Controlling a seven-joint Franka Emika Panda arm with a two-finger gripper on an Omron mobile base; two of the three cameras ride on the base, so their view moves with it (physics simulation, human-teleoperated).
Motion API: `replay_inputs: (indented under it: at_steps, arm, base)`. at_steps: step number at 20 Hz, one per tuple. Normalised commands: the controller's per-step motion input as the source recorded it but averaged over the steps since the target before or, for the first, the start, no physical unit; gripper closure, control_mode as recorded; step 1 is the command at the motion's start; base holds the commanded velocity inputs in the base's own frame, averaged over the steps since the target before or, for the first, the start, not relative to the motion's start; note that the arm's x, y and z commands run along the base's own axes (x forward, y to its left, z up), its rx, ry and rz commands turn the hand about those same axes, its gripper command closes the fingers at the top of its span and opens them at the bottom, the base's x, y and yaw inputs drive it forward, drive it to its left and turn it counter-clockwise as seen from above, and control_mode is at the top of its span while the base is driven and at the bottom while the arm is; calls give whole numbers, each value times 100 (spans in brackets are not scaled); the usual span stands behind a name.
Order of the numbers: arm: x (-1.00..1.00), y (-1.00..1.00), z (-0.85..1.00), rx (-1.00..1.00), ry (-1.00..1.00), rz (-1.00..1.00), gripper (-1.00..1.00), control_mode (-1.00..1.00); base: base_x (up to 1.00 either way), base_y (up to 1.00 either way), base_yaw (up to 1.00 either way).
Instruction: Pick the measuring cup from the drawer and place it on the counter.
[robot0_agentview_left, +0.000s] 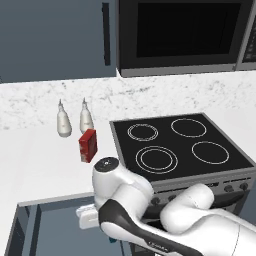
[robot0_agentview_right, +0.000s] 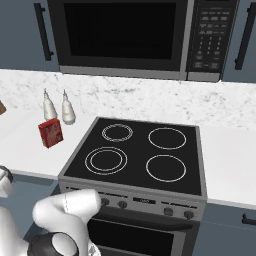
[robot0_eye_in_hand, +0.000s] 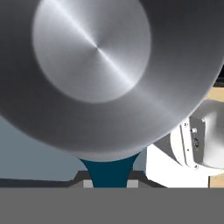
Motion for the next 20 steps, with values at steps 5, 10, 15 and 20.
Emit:
replay_inputs:
  at_steps: [5, 10, 15, 20]
  arm:
    - [75, -78, 65, 5, 0, -8, 100, -100]
    - [76, -56, 35, 1, 10, -13, 100, -100]
    - [71, -37, 7, 0, 7, -7, 100, -100]
    - [75, -14, -3, 0, 1, -1, 100, -100]
  base:
    - [0, 0, 0]
    - [0, 0, 0]
    - [0, 0, 0]
    - [0, 0, 0]
